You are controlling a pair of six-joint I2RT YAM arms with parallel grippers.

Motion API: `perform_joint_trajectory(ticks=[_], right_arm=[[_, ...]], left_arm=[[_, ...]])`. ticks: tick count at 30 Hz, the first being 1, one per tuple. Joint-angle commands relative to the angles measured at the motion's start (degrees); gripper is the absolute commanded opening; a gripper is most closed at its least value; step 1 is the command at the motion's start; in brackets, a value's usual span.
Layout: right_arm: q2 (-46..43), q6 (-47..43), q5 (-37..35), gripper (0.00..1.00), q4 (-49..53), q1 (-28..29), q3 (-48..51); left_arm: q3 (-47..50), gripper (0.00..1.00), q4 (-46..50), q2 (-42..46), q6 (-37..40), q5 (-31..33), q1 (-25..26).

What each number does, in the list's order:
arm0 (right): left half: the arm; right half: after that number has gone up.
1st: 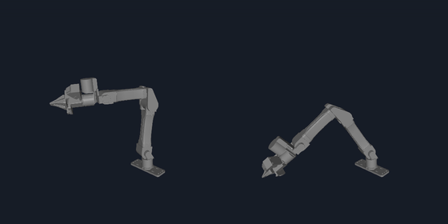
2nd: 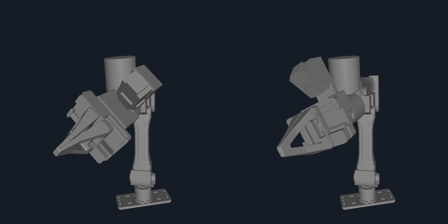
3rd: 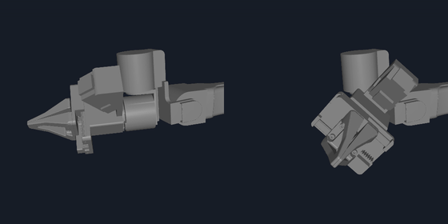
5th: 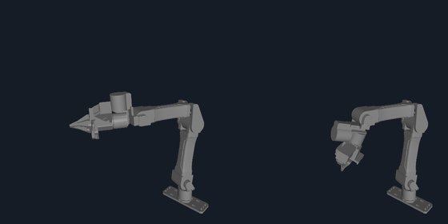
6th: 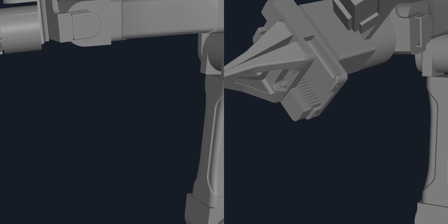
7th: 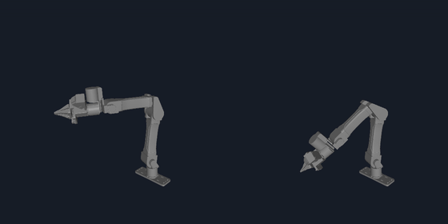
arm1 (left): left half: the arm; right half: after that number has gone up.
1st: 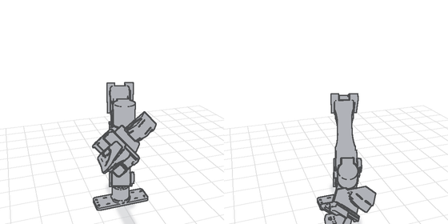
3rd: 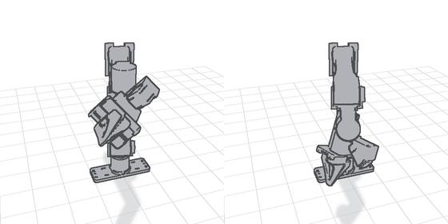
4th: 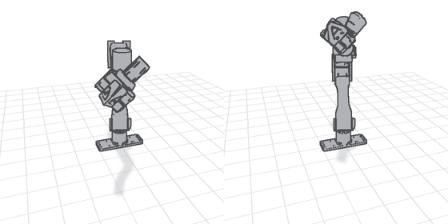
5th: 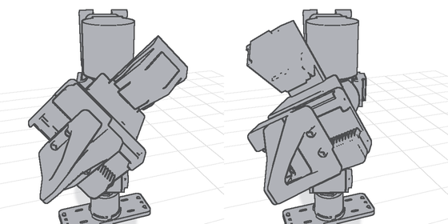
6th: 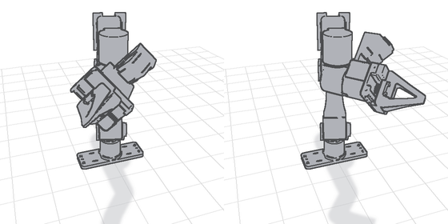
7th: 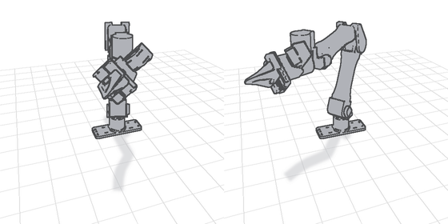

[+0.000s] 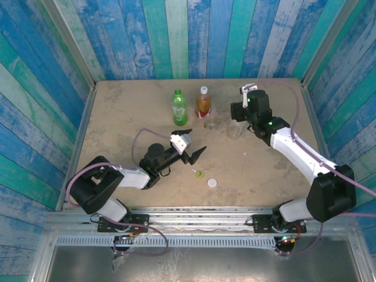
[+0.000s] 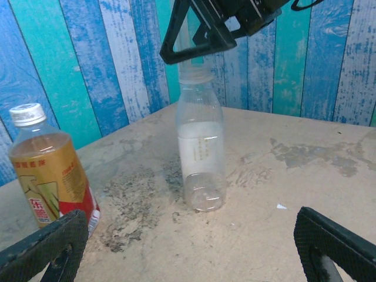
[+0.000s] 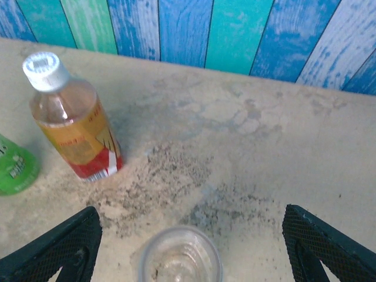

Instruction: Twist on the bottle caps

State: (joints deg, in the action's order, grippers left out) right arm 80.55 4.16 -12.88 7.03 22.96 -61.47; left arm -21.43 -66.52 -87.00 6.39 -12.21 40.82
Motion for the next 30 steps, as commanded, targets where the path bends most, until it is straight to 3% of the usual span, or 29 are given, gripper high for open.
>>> perform_joint_trajectory(ticks=[1, 12, 23, 30], right_arm=[[-0.11, 0.48, 1.63, 0.81, 0.42, -0.62, 0.88], [4.79, 1.78, 4.20, 0.66, 4.57, -1.87, -2.78], [4.39, 0.70, 7.79, 0.43, 4.54, -1.85, -2.71], [3.13, 2.04, 9.17, 0.41, 4.55, -0.87, -1.67]], left_arm=[[-1.01, 0.94, -1.42, -2.08, 0.44, -0.72, 0.40], [-1.03, 0.94, -0.09, -2.23, 1.25, -0.05, 0.38], [-1.78, 0.94, -1.14, -3.82, -0.13, -0.98, 0.40], [-2.69, 0.94, -2.66, -5.26, -1.67, -2.02, 0.42]])
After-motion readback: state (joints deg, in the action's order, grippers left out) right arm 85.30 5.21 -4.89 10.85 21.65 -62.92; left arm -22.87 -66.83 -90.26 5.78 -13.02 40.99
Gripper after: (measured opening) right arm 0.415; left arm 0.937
